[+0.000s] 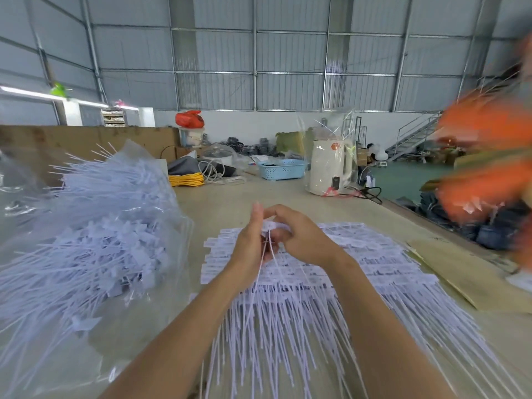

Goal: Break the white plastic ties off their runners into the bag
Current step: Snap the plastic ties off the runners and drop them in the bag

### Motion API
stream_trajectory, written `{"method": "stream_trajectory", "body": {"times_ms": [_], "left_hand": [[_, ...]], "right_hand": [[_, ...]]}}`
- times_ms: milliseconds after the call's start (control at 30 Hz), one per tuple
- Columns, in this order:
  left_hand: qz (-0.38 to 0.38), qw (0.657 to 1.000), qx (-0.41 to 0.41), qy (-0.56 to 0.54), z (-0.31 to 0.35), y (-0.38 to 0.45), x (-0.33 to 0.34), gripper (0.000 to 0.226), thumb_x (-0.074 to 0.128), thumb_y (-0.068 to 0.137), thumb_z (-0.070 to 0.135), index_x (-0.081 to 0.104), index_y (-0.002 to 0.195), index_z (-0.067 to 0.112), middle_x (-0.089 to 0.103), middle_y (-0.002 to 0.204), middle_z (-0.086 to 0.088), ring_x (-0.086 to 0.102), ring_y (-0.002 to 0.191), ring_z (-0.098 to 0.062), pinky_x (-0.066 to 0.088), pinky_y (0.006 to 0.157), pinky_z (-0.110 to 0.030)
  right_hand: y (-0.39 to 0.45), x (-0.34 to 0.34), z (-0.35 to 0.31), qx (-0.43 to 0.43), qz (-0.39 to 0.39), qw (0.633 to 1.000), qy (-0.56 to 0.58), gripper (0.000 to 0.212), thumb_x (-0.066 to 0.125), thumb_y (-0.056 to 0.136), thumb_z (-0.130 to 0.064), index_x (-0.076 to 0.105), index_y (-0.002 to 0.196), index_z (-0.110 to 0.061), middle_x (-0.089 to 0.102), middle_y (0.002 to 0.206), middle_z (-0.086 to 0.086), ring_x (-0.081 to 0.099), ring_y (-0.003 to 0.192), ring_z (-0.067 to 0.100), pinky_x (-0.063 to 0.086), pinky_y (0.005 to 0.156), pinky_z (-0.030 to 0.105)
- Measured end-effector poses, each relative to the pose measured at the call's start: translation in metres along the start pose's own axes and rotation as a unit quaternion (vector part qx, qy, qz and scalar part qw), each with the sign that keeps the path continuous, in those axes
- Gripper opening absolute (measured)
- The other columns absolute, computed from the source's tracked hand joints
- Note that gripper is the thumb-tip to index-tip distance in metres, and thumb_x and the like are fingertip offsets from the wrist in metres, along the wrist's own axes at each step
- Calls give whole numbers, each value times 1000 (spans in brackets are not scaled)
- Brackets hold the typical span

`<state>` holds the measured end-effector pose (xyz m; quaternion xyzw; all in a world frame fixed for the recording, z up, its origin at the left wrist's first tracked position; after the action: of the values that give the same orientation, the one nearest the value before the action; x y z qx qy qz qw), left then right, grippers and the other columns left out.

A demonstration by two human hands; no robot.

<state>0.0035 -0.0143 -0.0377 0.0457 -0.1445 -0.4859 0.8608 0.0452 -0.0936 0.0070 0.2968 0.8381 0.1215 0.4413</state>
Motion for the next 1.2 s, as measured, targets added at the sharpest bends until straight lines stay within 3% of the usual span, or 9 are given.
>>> {"method": "stream_trajectory", "body": {"times_ms": [200,300,367,467,633,767,967,1067,1200], "left_hand": [[101,992,46,58,1,-3,-17,34,47,99,33,59,78,8,56,53,-4,50,52,-18,44,59,-32],[105,991,52,57,5,-4,-21,34,44,100,33,52,75,12,54,44,-2,48,39,-13,42,47,-25],[100,990,58,81,6,-5,-20,34,45,99,36,49,76,11,52,40,-2,46,34,-13,37,38,-20],[100,989,33,108,1,-4,-23,37,48,96,42,49,77,10,46,37,4,43,30,-10,34,34,-18],[92,993,-66,43,-12,-1,-25,43,55,93,43,48,65,11,45,43,2,39,31,-10,30,33,-16],[69,995,-78,13,-8,-3,-16,39,52,96,33,44,64,12,39,40,4,33,29,-7,26,32,-14],[-112,977,-182,-5,36,-28,6,51,39,98,31,46,50,16,30,41,6,20,23,-2,13,25,-8],[-137,982,-130,12,77,-37,2,56,42,95,44,52,46,19,37,43,5,23,24,-2,18,26,-7],[-15,987,-38,153,106,-34,-57,34,56,90,40,56,69,13,50,57,-2,35,34,-7,28,34,-12]], "right_hand": [[-2,-2,9,22,31,999,9,39,69,83,-12,52,119,-12,47,105,1,48,81,7,38,69,8],[-7,1,22,60,-29,998,-9,23,63,88,-28,62,98,-7,59,90,4,52,70,7,42,67,20],[-9,6,27,78,-68,995,3,30,61,90,-30,64,83,-1,63,79,15,55,61,12,45,62,25],[-6,-1,30,74,-30,997,-23,35,65,87,-30,64,81,4,62,79,17,57,74,25,43,68,27],[-3,-10,34,60,23,998,-12,18,70,83,-22,67,81,-5,57,69,-3,51,66,10,37,58,11],[-3,-9,33,47,34,998,18,3,71,81,-14,70,83,-12,62,75,-2,54,73,14,42,71,25],[-13,-24,69,114,81,986,-95,6,67,84,-22,68,90,-20,63,83,-2,55,77,17,42,70,29],[-17,-35,82,135,127,981,-59,6,65,85,-28,66,85,-22,60,74,-6,54,70,12,37,61,26],[-7,-30,65,97,153,983,-34,5,69,84,-28,68,85,-24,56,68,-13,51,64,4,37,57,19]]}}
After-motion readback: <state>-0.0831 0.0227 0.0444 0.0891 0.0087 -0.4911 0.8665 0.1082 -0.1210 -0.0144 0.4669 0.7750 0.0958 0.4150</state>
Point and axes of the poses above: each hand's wrist, its own y-axis towards the middle knuckle, its own x-axis out of the palm, z = x × y, the point moved 6 cm from there along y, towards the middle knuckle
